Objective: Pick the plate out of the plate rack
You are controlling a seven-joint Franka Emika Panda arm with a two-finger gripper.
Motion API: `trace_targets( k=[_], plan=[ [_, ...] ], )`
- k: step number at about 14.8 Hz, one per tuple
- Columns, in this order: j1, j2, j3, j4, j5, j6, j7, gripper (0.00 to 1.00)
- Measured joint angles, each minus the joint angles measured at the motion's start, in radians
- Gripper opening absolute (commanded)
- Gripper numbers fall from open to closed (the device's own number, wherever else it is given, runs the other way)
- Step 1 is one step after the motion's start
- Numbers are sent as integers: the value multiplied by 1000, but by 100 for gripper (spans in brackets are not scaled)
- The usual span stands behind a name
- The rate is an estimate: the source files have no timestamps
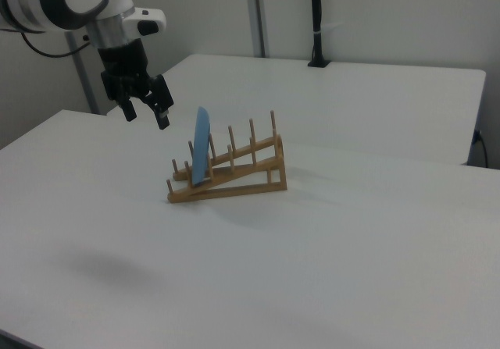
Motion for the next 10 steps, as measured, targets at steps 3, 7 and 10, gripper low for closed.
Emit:
trace_targets(
  k=[3,7,10],
  plan=[
    [-1,1,0,-1,0,0,-121,100],
    [-23,11,-3,-1,0,41,-287,100],
    [-28,36,-4,-2,0,201,-301,100]
  ],
)
